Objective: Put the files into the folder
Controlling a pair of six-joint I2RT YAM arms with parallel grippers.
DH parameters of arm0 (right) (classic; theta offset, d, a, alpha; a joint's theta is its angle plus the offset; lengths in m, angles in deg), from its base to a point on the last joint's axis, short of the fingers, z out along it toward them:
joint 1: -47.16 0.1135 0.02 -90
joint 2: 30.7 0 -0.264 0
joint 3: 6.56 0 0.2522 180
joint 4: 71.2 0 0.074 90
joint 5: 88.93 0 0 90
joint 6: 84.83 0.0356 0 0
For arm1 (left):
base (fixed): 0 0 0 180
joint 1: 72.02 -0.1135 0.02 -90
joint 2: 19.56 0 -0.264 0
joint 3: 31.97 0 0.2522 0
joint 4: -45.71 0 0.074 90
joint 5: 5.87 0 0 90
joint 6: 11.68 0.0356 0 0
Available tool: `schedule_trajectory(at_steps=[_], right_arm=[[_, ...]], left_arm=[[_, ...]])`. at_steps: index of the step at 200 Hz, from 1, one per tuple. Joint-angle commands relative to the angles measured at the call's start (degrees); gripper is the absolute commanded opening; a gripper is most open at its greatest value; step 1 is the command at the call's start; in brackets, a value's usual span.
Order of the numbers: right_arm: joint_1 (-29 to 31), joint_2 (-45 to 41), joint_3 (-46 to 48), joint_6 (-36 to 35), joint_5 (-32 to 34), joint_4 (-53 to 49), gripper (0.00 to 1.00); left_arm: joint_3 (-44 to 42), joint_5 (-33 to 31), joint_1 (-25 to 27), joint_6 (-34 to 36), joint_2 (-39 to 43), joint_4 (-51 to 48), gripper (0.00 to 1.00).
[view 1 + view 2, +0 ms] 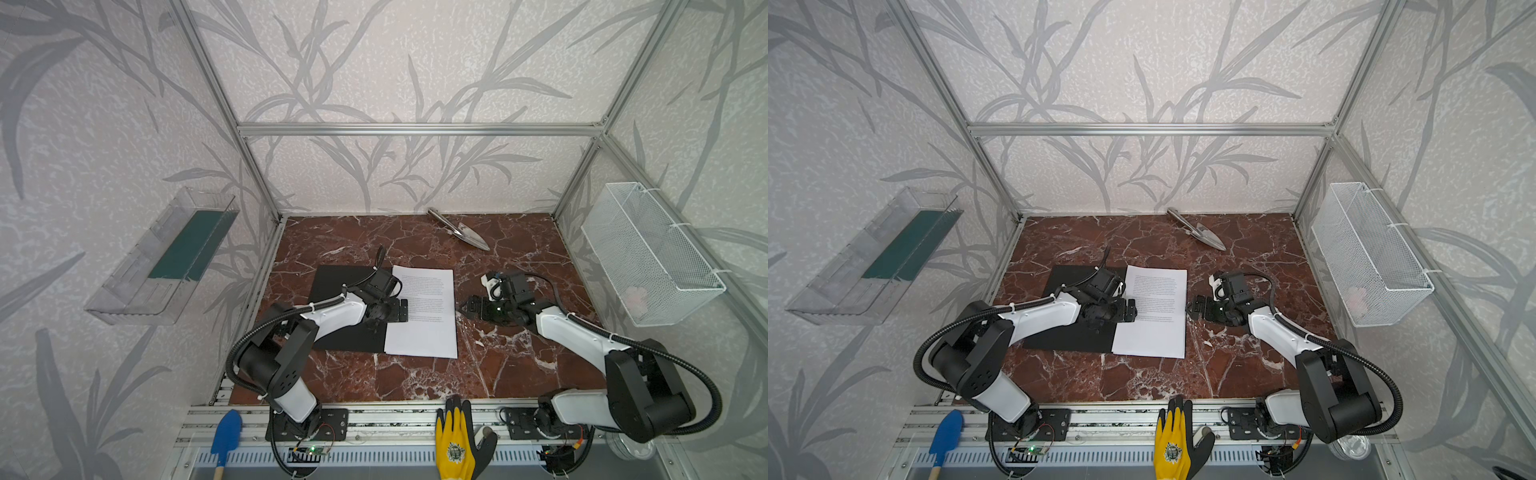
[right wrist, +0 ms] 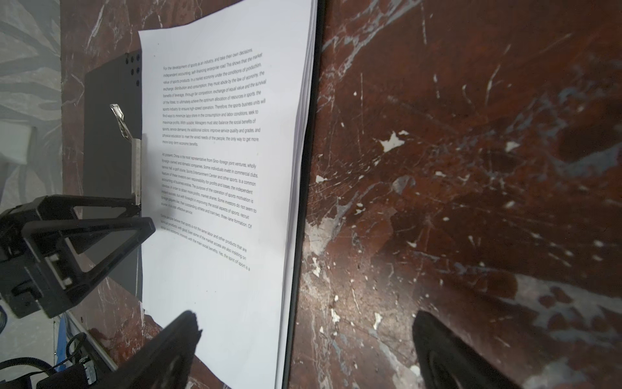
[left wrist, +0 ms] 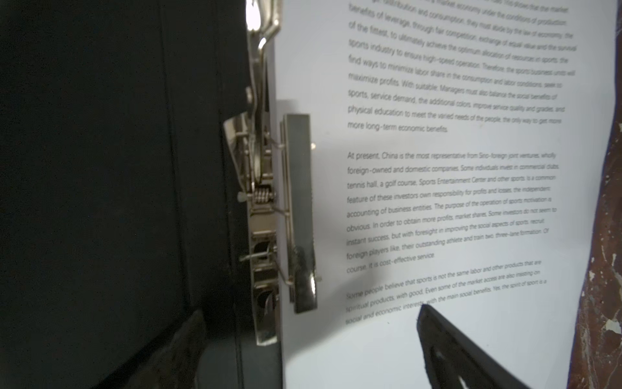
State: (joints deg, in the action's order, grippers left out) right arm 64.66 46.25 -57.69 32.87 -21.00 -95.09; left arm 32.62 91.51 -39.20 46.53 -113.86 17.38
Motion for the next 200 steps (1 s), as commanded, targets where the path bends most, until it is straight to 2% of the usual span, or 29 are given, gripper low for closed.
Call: schedule_trajectory(at_steps=[1, 86, 125, 176, 200], right_arm=[[-0.01, -2.53, 0.67, -0.96, 0.45, -0.56, 0.99], [-0.01, -1.71, 0.49, -0.57, 2.13, -1.09, 0.99], [-1.02, -2.00, -0.08, -0.54, 6.16, -3.74, 0.99], [-2.87, -6.36, 1.40, 0.16, 10.36, -5.17, 0.99], [-3.42, -9.48, 2.88, 0.60, 12.64, -4.80, 0.99]], left_arm=[[1.43, 2.77, -0.30, 1.52, -1.97, 0.49, 0.99], [-0.75, 12.14, 0.28, -3.61, -4.47, 9.56, 0.99], [1.19, 12.30, 3.27, -6.27, -7.12, 11.87, 0.99], [7.49, 11.84, 9.54, -9.02, -11.76, 12.49, 0.99], [10.45, 13.65, 10.43, -9.92, -13.42, 12.54, 0.99]])
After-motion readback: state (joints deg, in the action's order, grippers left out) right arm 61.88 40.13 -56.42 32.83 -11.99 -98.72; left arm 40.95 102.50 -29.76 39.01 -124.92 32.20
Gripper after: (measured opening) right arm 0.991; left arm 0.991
